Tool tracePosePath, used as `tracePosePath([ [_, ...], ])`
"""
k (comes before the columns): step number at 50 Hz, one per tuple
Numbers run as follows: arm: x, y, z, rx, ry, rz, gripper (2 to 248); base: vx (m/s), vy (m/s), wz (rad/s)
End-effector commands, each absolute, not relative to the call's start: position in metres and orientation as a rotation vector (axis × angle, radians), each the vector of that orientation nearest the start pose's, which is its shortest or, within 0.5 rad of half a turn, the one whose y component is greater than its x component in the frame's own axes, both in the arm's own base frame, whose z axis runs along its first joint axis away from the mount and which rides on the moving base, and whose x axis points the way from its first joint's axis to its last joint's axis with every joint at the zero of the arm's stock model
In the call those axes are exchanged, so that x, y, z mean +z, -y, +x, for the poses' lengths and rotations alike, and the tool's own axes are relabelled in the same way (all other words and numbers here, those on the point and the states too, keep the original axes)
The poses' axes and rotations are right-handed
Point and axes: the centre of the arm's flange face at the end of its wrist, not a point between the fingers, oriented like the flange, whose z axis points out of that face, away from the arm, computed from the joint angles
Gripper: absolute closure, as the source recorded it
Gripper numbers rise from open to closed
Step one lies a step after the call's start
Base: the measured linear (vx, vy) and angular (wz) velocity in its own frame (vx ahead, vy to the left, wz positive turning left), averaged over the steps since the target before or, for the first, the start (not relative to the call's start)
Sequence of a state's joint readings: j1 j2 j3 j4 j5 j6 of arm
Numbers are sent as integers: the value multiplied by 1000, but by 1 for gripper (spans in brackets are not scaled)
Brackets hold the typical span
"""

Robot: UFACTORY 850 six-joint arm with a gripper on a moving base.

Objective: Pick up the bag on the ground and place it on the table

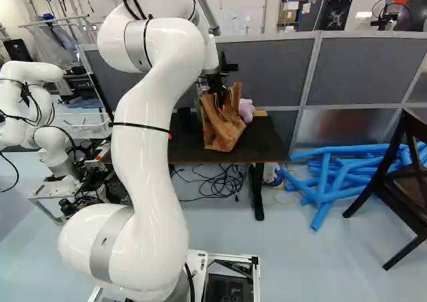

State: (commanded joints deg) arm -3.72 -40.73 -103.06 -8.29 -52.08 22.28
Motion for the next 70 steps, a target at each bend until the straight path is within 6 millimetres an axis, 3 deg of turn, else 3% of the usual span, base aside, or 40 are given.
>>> tracePosePath([
  [26,506,57,716,-315,-600,-3161,229,0,0,0],
  [27,506,57,716,-315,-600,-3161,215,0,0,0],
  [32,506,57,716,-315,-600,-3161,215,0,0,0],
  [33,506,57,716,-315,-600,-3161,182,0,0,0],
  [37,506,57,716,-315,-600,-3161,182,0,0,0],
  [38,506,57,716,-315,-600,-3161,148,0,0,0],
  [42,506,57,716,-315,-600,-3161,148,0,0,0],
  [43,506,57,716,-315,-600,-3161,113,0,0,0],
  [47,506,57,716,-315,-600,-3161,113,0,0,0],
  [48,506,57,716,-315,-600,-3161,78,0,0,0],
  [53,506,57,716,-315,-600,-3161,78,0,0,0],
  [54,506,57,716,-315,-600,-3161,31,0,0,0],
  [59,506,57,716,-315,-600,-3161,31,0,0,0],
  [60,506,57,716,-315,-600,-3161,3,0,0,0],
  [70,508,57,715,-320,-600,-3160,3,0,0,0],
])
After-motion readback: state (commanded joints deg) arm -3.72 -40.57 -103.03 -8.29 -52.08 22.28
